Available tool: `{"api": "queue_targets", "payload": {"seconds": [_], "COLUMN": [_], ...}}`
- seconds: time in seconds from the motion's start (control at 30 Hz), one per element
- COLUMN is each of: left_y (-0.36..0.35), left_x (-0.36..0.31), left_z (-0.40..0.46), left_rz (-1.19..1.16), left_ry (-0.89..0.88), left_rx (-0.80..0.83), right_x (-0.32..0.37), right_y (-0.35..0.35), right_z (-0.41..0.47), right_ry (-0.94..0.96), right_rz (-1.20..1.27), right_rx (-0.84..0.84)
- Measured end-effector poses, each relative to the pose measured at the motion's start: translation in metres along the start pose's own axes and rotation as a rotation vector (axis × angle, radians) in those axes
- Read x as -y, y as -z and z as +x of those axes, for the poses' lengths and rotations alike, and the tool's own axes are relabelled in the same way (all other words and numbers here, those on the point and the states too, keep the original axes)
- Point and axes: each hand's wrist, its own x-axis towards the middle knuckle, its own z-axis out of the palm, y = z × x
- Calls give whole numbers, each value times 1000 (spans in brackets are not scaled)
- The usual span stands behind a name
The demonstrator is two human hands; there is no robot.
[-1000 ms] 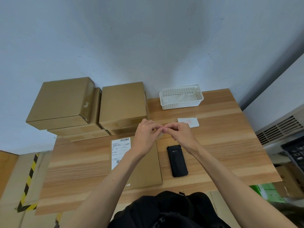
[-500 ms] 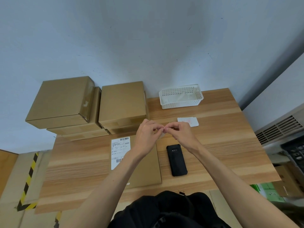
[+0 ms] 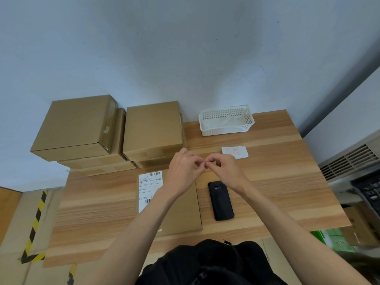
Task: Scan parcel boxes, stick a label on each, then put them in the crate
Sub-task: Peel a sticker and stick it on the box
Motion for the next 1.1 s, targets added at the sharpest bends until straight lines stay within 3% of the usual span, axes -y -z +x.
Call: {"api": "queue_targets", "payload": {"seconds": [0.37,1.1], "left_y": [1,0], "left_x": [2,5], "left_z": [-2,-4], "left_rz": [-248,-345], "left_ry": [165,256], "left_rx": [66,68], "right_x": [1,2], "right_y": [1,-6], "right_z": [-1,0], "right_ry": [-5,-65], "right_rz": [69,131], "right_rx": [5,5]}}
